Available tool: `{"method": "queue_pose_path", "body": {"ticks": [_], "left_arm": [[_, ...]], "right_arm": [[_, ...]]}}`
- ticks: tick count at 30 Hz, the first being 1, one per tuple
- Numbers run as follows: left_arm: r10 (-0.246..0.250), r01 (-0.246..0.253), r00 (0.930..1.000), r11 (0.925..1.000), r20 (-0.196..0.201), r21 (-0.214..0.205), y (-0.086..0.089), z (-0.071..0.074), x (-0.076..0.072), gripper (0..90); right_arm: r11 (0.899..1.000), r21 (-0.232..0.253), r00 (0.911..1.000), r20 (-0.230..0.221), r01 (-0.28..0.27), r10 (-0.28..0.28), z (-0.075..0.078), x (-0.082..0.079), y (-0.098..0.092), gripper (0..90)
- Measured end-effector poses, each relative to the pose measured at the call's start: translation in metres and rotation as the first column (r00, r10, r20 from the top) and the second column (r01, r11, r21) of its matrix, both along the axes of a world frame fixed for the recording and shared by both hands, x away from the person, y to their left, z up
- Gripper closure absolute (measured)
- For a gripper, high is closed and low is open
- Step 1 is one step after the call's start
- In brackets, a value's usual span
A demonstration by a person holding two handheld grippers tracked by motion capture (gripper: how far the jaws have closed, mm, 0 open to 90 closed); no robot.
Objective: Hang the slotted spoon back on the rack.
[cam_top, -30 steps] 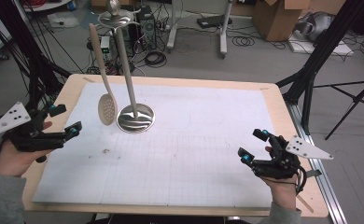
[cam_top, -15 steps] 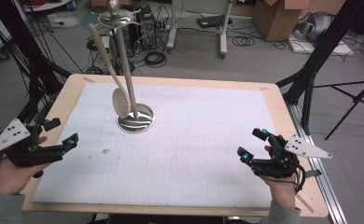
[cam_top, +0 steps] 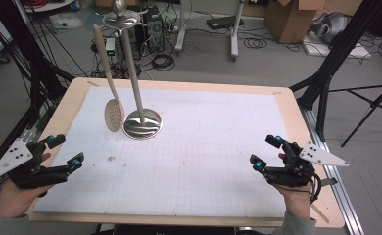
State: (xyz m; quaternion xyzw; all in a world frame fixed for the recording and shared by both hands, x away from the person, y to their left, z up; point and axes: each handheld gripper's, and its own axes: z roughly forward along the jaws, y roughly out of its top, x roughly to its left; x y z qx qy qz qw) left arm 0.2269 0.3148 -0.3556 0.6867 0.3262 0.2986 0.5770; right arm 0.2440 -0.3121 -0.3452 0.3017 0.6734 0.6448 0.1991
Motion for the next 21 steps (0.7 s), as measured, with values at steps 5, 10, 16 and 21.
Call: {"method": "queue_pose_path", "body": {"ticks": [5,10,16,21], "left_arm": [[-0.013,0.013,0.9999,0.9998,0.009,-0.016,0.000,-0.004,-0.003,15.4],[0.001,0.000,0.9999,0.9999,0.014,-0.014,0.000,-0.011,-0.004,15.1],[0.015,-0.014,0.9995,0.9992,0.027,-0.036,0.004,-0.014,-0.009,14.8],[0.034,-0.031,0.9983,0.9983,0.048,-0.050,0.008,-0.012,-0.015,14.7]], "right_arm": [[1.000,-0.004,1.0000,-0.005,-0.001,0.001,0.000,0.000,0.002,9.8],[1.000,-0.011,0.9999,-0.010,-0.003,0.003,-0.001,0.002,0.003,9.8],[1.000,-0.021,0.9999,-0.013,-0.011,0.010,-0.002,0.002,0.006,9.8],[1.000,-0.031,0.9999,-0.016,-0.007,0.007,-0.003,0.003,0.007,9.8]]}}
